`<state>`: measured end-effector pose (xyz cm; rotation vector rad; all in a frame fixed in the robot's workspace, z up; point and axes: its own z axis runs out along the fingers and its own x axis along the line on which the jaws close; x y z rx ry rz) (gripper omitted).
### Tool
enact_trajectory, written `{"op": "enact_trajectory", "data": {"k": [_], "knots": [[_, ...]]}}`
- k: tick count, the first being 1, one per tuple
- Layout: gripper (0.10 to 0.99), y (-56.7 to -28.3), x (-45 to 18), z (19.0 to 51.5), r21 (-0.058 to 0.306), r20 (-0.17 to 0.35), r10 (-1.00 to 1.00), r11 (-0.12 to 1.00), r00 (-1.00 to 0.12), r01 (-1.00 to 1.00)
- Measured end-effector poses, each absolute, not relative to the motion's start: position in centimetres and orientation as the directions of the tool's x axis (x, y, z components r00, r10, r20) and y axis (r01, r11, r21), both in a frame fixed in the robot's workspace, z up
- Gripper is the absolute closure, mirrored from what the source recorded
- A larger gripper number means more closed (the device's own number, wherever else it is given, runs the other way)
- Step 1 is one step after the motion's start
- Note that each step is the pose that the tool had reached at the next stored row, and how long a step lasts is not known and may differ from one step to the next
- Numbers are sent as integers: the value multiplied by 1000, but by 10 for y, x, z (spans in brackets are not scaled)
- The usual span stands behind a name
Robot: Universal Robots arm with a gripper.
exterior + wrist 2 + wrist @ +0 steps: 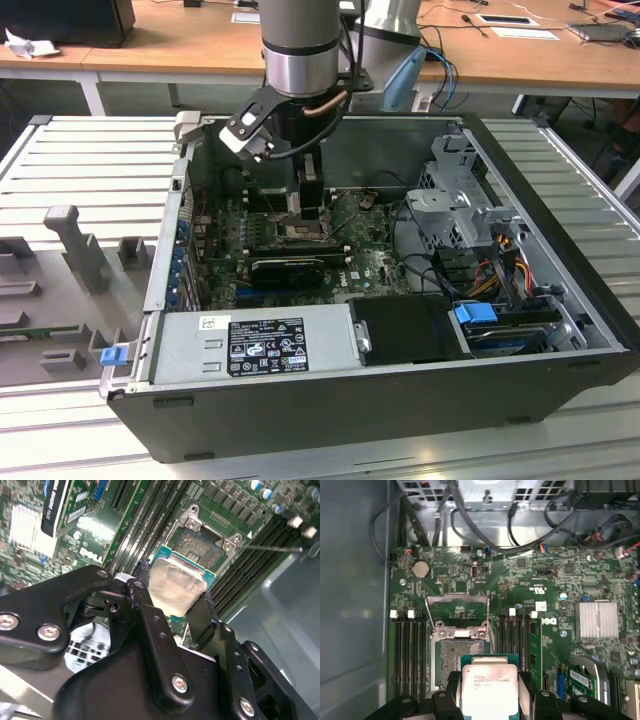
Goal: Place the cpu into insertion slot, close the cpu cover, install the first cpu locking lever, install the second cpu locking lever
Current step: 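Place the cpu into insertion slot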
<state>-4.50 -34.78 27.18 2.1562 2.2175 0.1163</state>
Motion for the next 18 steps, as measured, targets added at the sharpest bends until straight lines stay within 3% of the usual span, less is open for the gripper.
{"op": "enact_trajectory", "data": {"k": [18], "knots": [[545, -348, -45, 261, 86, 19, 998, 59, -61, 995]]}}
